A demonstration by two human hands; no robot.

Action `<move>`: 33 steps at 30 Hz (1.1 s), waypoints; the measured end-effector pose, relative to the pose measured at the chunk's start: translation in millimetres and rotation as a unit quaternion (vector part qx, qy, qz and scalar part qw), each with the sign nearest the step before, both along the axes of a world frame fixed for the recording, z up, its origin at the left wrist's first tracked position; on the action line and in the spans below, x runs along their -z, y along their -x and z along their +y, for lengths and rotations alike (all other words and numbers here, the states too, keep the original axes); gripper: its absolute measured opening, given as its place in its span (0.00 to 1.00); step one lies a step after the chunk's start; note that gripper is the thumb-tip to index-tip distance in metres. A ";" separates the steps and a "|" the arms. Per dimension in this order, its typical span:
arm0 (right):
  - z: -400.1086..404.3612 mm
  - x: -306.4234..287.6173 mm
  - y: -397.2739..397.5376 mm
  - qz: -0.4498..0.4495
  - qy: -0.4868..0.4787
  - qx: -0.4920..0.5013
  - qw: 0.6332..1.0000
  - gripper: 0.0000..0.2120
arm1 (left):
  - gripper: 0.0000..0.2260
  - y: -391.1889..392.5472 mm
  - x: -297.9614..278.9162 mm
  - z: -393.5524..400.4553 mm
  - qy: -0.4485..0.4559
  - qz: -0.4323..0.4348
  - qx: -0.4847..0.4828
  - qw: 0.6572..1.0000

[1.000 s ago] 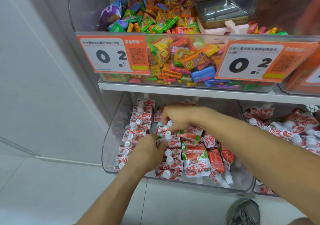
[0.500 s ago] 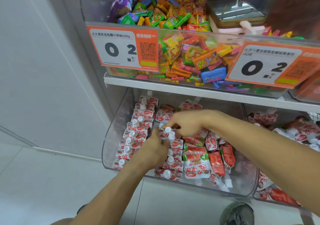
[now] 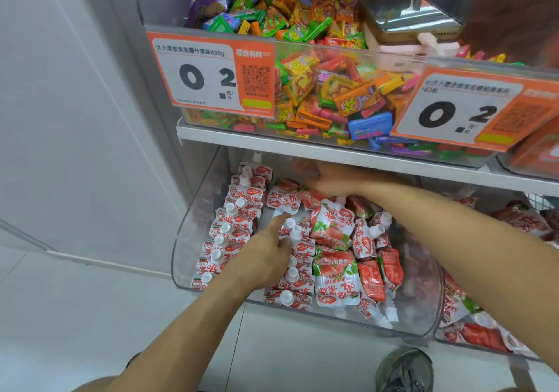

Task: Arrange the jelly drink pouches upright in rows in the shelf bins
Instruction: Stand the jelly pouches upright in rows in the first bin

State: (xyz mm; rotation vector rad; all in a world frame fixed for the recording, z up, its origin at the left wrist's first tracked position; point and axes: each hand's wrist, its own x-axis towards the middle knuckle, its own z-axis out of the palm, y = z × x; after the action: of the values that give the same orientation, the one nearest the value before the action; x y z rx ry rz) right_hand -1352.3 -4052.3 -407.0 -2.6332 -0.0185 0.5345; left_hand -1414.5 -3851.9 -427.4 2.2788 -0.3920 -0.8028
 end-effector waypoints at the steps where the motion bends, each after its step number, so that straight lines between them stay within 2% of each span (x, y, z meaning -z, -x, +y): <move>1: 0.5 -1.6 0.8 -0.027 0.038 0.007 0.999 0.14 | 0.23 0.3 0.2 0.5 0.000 -0.002 0.003 1.000; 5: 8.1 0.8 8.8 -0.030 0.123 0.024 0.992 0.25 | 0.23 -1.5 1.9 1.9 0.007 0.000 0.006 1.000; 7: 10.2 -2.4 15.1 -0.034 0.191 0.039 0.980 0.26 | 0.23 -3.2 4.3 1.3 0.010 -0.002 0.001 1.000; 9: 11.0 -5.5 20.1 -0.030 0.199 0.067 0.977 0.24 | 0.23 -3.4 6.0 0.9 0.018 -0.005 -0.001 1.000; 11: 11.5 -10.7 23.5 -0.028 0.190 0.086 0.978 0.25 | 0.23 -3.1 6.2 1.4 0.021 -0.009 0.005 1.000; 15: 2.5 -18.5 29.3 0.030 0.057 0.185 0.981 0.34 | 0.23 -3.6 6.1 1.3 0.020 -0.026 0.016 0.999; 17: -5.7 -22.2 31.1 0.029 0.026 0.186 0.982 0.37 | 0.24 -3.9 7.9 1.3 0.020 -0.029 0.018 0.999; 20: -16.5 -19.4 28.5 0.033 -0.098 0.186 0.977 0.29 | 0.24 -4.6 10.7 -0.1 0.018 -0.032 0.017 0.999; 22: -18.6 -17.6 29.0 0.051 -0.134 0.212 0.967 0.30 | 0.25 -5.0 11.4 -0.8 0.019 -0.032 0.015 0.999; 24: -15.1 -14.7 27.6 0.051 -0.103 0.212 0.971 0.27 | 0.25 -5.5 11.5 -1.4 0.019 -0.030 0.015 0.999; 26: -2.5 -13.3 29.5 0.017 -0.010 0.186 0.982 0.20 | 0.24 -5.7 10.6 -2.1 0.018 -0.026 0.013 0.999; 27: 4.8 -12.2 29.6 -0.019 0.036 0.177 0.983 0.20 | 0.24 -5.7 10.2 -2.3 0.017 -0.025 0.012 0.999; 28: 8.8 -7.9 27.4 -0.052 0.040 0.178 0.982 0.20 | 0.24 -5.4 9.8 -2.2 0.016 -0.024 0.011 1.000; 30: 18.1 -4.1 28.7 -0.115 -0.023 0.166 0.979 0.15 | 0.24 -4.5 8.9 -1.7 0.021 -0.021 0.008 1.000; 33: 24.8 6.8 30.0 -0.140 -0.049 0.073 0.986 0.11 | 0.24 -3.3 8.1 -0.7 0.033 -0.011 -0.004 0.999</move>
State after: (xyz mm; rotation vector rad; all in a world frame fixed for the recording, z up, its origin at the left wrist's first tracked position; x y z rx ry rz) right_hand -1382.3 -4027.4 -413.7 -2.5657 0.0576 0.1081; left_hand -1411.2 -3852.7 -435.4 2.2278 -0.4137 -0.7512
